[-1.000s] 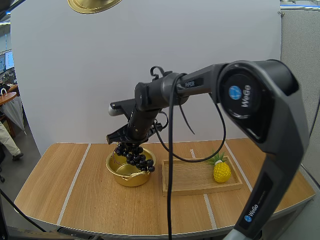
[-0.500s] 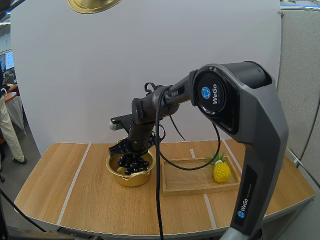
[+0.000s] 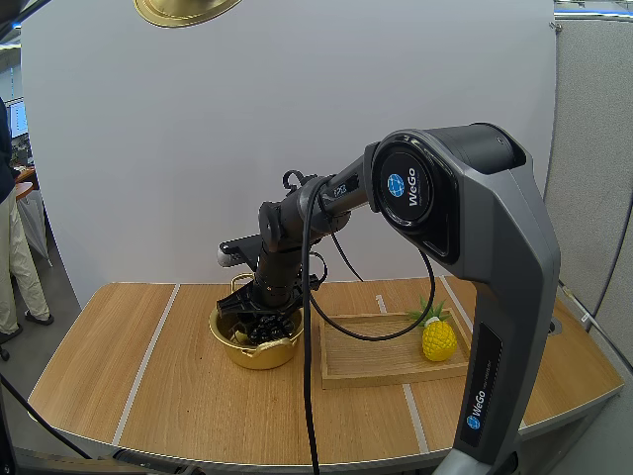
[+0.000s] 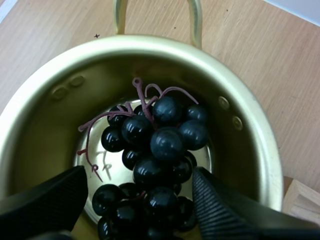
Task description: Open the pot, put the grape inside, and close it
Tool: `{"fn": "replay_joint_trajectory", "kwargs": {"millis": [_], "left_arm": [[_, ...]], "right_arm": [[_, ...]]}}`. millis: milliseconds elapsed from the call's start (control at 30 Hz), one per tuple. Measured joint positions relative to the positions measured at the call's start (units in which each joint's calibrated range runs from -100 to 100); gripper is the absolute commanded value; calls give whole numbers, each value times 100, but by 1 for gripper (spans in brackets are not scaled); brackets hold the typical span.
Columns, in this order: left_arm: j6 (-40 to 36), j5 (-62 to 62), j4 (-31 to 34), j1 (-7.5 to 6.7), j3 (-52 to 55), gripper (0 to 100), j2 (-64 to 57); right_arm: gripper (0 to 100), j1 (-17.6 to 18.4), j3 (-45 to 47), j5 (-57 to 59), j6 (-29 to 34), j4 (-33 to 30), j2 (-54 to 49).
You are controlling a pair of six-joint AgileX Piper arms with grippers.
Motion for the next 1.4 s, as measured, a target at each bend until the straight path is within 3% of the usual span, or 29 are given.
{"fn": "replay_joint_trajectory", "kwargs": {"millis": [267, 600, 800, 1300, 1400], "left_arm": [[0, 0, 0, 0, 0, 0, 0], [0, 0, 0, 0, 0, 0, 0], [0, 0, 0, 0, 0, 0, 0], [0, 0, 0, 0, 0, 0, 0], [0, 0, 0, 0, 0, 0, 0]], "right_arm": [[100, 0, 0, 200, 11, 0, -477], [100, 0, 44, 1062, 11, 0, -1883], [100, 0, 588, 1344, 11, -35, -3253], [100, 0, 939, 1572, 11, -45, -3911], [100, 0, 1432, 1959, -52, -45, -4940]]}}
